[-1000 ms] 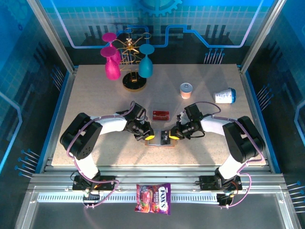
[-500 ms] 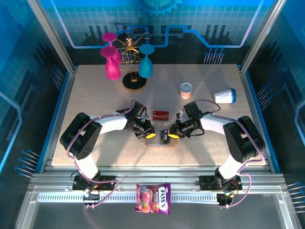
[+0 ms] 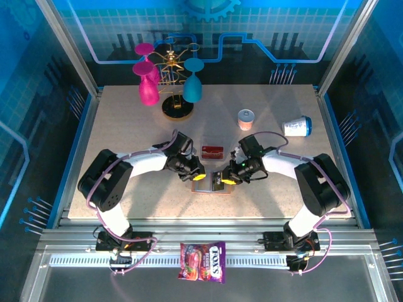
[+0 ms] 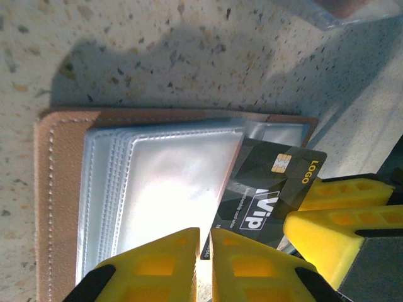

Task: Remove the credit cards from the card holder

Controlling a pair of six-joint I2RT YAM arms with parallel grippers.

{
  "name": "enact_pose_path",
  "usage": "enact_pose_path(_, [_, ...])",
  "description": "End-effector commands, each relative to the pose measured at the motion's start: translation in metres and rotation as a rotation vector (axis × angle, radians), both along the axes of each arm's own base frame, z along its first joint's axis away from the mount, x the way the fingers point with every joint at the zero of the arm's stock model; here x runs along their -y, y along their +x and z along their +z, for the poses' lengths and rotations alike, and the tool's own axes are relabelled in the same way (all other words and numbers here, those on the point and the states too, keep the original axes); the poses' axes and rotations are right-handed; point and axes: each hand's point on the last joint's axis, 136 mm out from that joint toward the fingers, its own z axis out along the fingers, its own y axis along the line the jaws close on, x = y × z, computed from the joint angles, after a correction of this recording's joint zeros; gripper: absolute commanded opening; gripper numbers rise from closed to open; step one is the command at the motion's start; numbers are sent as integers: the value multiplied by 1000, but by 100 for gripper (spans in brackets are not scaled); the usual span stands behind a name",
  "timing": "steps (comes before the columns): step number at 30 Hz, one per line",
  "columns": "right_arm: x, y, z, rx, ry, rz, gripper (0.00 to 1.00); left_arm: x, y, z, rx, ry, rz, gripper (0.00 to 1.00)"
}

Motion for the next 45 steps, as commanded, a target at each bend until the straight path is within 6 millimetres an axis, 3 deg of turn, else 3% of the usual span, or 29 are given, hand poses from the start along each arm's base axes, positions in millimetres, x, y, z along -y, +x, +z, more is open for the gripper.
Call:
enact_pose_path(1, [-5,2,14,22,-17,-3,18,0,5,13,34,-53,-15,13])
enact_pose_path(17, [-10,-5,13,26,-72,-1,12,-14,6,9,34,-79,4,13])
enact_pose_path(18, [-14,3,22,52,-59,-2,11,-14,6,9,37,-79,4,13])
enact_pose_path(32, [-5,2,42,115,-105,35,7,-16,15,11,51,-79,16,13])
enact_pose_path(38, [3,-1,52,203,-168,189,4,-16,19,14,60,-73,14,13])
enact_pose_path(45, [7,3,64,386,-263,493,3,-21,19,16,67,-65,25,13])
